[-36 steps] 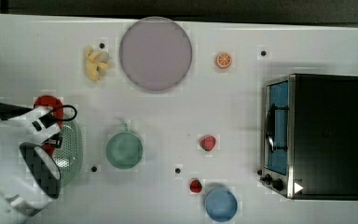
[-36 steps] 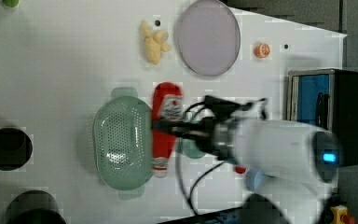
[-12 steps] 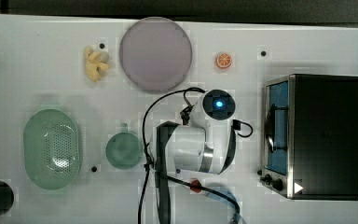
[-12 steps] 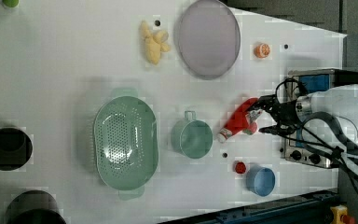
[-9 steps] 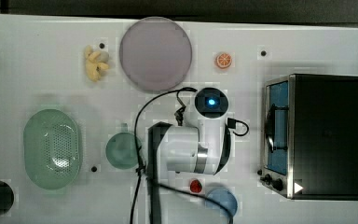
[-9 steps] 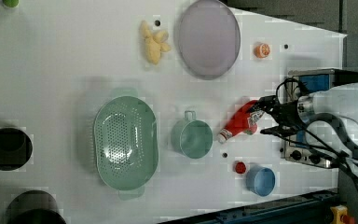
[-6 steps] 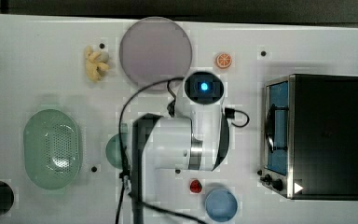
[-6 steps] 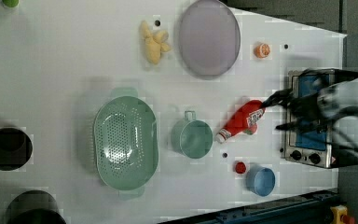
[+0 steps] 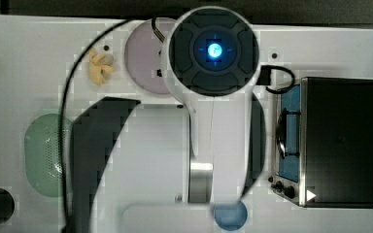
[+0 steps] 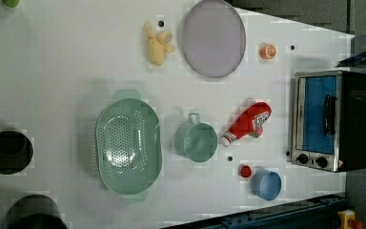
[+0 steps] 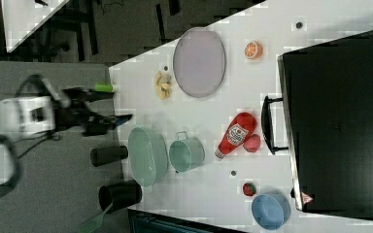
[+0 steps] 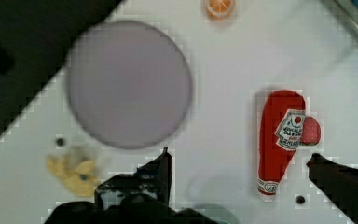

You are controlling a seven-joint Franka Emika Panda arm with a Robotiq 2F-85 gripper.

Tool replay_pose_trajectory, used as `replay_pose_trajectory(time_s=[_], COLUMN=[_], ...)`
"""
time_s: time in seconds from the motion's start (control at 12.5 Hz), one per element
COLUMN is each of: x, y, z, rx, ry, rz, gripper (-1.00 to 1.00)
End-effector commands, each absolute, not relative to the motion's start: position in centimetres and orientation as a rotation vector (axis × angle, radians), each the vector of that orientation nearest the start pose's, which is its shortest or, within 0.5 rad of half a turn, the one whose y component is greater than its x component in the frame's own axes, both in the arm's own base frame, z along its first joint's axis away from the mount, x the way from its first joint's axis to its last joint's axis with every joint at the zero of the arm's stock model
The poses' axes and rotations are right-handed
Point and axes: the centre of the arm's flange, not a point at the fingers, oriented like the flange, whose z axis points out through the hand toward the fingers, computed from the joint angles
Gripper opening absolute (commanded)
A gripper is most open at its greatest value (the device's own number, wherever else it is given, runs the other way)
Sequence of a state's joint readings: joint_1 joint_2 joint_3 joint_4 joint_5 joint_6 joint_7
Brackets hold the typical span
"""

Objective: Pick ketchup from strainer and place it on the table

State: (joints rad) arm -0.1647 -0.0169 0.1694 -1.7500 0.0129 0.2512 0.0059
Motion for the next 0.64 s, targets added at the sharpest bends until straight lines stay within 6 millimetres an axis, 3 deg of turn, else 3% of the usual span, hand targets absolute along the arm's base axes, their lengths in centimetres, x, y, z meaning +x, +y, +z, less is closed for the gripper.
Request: replay_pose_trajectory(time_s=[0.08, 0.24, 0.64], x=[55.9, 55.9, 56.1], y=[0.2, -0.3, -1.0], z=[56.1, 56.9, 56.2], rx=[-2.899, -2.893, -2.887], ry=[1.225, 1.238, 1.255], rz=[0.090, 0.086, 0.095], gripper=[1.00, 1.00, 1.00])
